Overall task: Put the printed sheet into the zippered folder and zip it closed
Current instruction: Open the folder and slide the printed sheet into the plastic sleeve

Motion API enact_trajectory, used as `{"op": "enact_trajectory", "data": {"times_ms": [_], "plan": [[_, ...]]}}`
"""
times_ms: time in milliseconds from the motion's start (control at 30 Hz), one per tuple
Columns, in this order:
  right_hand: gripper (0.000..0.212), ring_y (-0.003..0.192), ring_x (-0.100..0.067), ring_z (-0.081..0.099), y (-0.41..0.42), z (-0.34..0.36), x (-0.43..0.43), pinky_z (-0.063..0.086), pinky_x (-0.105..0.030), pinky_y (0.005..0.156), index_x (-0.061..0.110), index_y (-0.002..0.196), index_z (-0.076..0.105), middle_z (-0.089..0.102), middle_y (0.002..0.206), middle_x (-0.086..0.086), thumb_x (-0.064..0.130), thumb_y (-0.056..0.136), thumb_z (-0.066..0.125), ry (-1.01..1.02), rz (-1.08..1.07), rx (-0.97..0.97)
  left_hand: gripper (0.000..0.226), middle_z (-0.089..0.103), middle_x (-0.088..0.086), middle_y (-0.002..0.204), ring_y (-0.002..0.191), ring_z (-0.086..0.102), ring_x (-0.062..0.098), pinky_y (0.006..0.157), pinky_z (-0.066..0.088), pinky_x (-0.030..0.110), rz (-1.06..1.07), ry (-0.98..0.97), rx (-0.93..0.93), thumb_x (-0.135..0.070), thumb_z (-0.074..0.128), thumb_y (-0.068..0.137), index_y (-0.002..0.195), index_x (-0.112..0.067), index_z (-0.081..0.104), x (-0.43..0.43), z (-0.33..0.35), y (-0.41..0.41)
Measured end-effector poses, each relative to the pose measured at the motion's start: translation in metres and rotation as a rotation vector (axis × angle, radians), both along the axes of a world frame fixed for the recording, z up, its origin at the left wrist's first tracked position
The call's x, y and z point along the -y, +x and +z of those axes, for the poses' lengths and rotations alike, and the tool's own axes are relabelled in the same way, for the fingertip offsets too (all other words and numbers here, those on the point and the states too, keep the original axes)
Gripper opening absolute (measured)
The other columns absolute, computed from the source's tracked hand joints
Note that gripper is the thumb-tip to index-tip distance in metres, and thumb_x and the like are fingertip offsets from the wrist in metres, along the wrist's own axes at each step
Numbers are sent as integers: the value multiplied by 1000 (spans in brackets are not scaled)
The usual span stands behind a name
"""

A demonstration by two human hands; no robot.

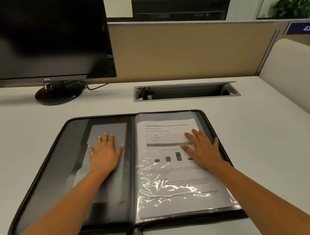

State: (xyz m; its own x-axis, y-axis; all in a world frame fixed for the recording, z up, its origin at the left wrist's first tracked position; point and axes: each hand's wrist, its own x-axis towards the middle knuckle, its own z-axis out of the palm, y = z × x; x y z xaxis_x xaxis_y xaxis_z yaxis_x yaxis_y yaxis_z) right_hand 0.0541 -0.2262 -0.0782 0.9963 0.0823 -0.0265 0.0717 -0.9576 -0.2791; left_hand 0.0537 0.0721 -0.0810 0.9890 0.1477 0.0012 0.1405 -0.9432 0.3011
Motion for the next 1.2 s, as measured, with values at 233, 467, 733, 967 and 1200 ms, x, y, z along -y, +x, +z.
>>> {"op": "enact_trajectory", "data": {"times_ms": [233, 467, 733, 967, 1200], "plan": [[59, 144, -19, 8, -47, -4, 33, 4, -59, 111, 31, 143, 21, 12, 156, -1, 56, 90, 33, 67, -131, -7, 62, 12, 6, 157, 145, 7, 25, 113, 6, 58, 155, -2, -30, -49, 33, 94, 146, -17, 20, -40, 4, -49], [59, 141, -27, 18, -76, -3, 47, 11, -52, 115, 24, 142, 27, 18, 154, -10, 52, 91, 36, 126, -180, 10, 65, 18, 15, 154, 143, 8, 30, 112, 3, 61, 371, -60, -1, -50, 38, 92, 143, -12, 26, -76, 6, -96], [59, 140, -31, 21, -98, -1, 49, 16, -48, 116, 17, 142, 28, 22, 152, -14, 45, 92, 41, 254, -199, -19, 61, 48, 20, 131, 124, 41, 40, 105, 26, 58, 550, -159, -34, -46, 51, 87, 136, -13, 35, -103, 14, -126], [57, 138, -34, 23, -102, 4, 46, 21, -51, 114, 17, 140, 33, 24, 152, -13, 40, 90, 49, 394, -237, -26, 54, 50, 23, 131, 119, 45, 41, 98, 38, 46, 456, -337, 9, -29, 56, 89, 133, -3, 39, -110, 39, -127], [57, 138, -35, 24, -106, 5, 46, 23, -51, 113, 15, 139, 34, 24, 151, -14, 38, 90, 51, 444, -242, -31, 44, 51, 25, 129, 119, 45, 43, 100, 36, 47, 474, -360, 169, -31, 56, 90, 123, -3, 52, -112, 102, -120]]}}
